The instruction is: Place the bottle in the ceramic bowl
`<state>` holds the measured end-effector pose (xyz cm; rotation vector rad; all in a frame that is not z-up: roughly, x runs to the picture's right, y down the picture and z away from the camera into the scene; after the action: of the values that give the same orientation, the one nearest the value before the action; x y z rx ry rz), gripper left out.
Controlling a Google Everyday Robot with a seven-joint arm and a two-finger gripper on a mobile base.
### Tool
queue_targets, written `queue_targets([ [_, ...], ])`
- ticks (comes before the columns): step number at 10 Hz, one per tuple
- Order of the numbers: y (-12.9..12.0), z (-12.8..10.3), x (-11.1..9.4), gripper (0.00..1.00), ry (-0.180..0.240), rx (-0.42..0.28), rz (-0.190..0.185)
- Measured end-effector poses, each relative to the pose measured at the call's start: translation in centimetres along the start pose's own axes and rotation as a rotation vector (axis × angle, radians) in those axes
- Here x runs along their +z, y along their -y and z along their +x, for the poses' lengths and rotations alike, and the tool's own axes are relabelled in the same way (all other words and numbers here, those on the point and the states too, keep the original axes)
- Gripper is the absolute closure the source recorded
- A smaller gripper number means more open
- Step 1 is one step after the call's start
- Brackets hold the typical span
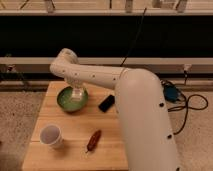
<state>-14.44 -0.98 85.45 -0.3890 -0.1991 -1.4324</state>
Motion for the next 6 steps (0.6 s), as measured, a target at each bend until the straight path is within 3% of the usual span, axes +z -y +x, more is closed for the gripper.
queue_targets([
  [2,0.31,0.06,-0.03,0.59,-0.006,-0.003,0.004],
  [3,0.29,0.19,-0.03,0.46,-0.008,-0.003,0.004],
  [4,0.2,0.28,0.0,0.39,-0.01,-0.003,0.004],
  [6,0.36,0.34,0.02,0.36,-0.014,-0.007,0.007],
])
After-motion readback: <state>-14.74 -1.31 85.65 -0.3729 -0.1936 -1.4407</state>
